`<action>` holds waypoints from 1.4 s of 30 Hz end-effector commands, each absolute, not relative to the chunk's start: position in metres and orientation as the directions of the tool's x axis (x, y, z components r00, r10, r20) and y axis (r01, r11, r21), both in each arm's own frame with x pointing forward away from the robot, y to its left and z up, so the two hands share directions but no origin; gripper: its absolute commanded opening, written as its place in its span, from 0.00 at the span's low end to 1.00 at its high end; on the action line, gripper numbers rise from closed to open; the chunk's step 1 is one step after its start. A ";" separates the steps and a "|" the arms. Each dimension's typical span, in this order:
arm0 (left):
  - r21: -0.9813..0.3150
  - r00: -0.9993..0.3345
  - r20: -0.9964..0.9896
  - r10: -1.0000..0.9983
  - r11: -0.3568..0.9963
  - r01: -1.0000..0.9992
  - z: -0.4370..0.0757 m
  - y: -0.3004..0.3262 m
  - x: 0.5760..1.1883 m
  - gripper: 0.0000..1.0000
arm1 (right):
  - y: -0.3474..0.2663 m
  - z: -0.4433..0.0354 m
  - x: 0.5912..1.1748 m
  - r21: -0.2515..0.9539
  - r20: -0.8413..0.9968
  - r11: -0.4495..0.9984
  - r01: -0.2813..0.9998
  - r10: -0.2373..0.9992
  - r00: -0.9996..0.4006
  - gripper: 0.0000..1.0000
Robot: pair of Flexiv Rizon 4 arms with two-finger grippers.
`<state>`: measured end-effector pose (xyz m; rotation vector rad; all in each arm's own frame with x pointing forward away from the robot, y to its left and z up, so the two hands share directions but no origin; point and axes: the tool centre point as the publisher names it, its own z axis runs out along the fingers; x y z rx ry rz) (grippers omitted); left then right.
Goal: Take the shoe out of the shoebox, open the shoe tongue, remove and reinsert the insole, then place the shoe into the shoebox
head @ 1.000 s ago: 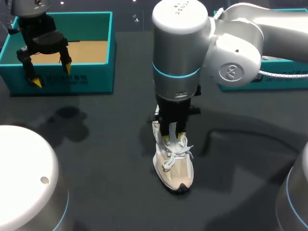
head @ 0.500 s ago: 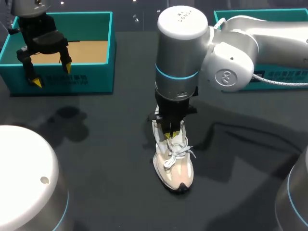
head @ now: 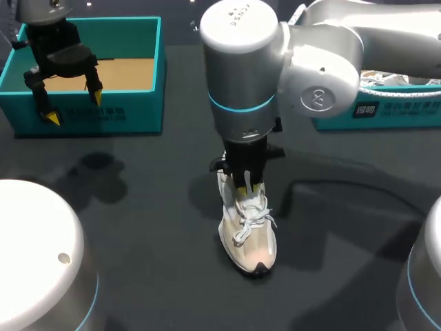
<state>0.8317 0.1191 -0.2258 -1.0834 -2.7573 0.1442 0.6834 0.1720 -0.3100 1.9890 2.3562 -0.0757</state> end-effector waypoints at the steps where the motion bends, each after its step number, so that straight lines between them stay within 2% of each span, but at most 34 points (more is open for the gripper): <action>1: -0.150 -0.720 0.126 0.683 0.730 0.667 -0.225 0.120 0.830 1.00 | 0.170 -0.337 0.692 -0.033 -0.039 0.162 0.986 0.986 -0.163 0.13; 8: -0.150 -0.720 0.126 0.683 0.730 0.667 -0.225 0.120 0.830 1.00 | 0.173 -0.362 0.707 -0.073 -0.014 0.161 0.984 0.987 -0.163 0.08; 14: -0.150 -0.720 0.126 0.683 0.730 0.667 -0.225 0.120 0.830 1.00 | 0.182 -0.356 0.711 -0.061 -0.022 0.197 0.979 0.980 -0.198 0.10; 21: -0.150 -0.720 0.126 0.683 0.730 0.667 -0.225 0.120 0.830 1.00 | 0.178 -0.331 0.702 0.009 -0.059 0.201 0.980 0.978 -0.200 0.16; 27: -0.150 -0.720 0.126 0.683 0.730 0.667 -0.225 0.120 0.830 1.00 | 0.173 -0.337 0.710 0.025 -0.039 0.238 0.971 0.971 -0.237 0.26; 37: -0.150 -0.720 0.126 0.683 0.730 0.667 -0.225 0.120 0.830 1.00 | 0.172 -0.334 0.722 0.037 -0.021 0.296 0.954 0.955 -0.296 0.28; 42: -0.150 -0.720 0.126 0.683 0.730 0.667 -0.225 0.120 0.830 1.00 | 0.177 -0.303 0.723 0.056 -0.052 0.421 0.905 0.907 -0.418 0.40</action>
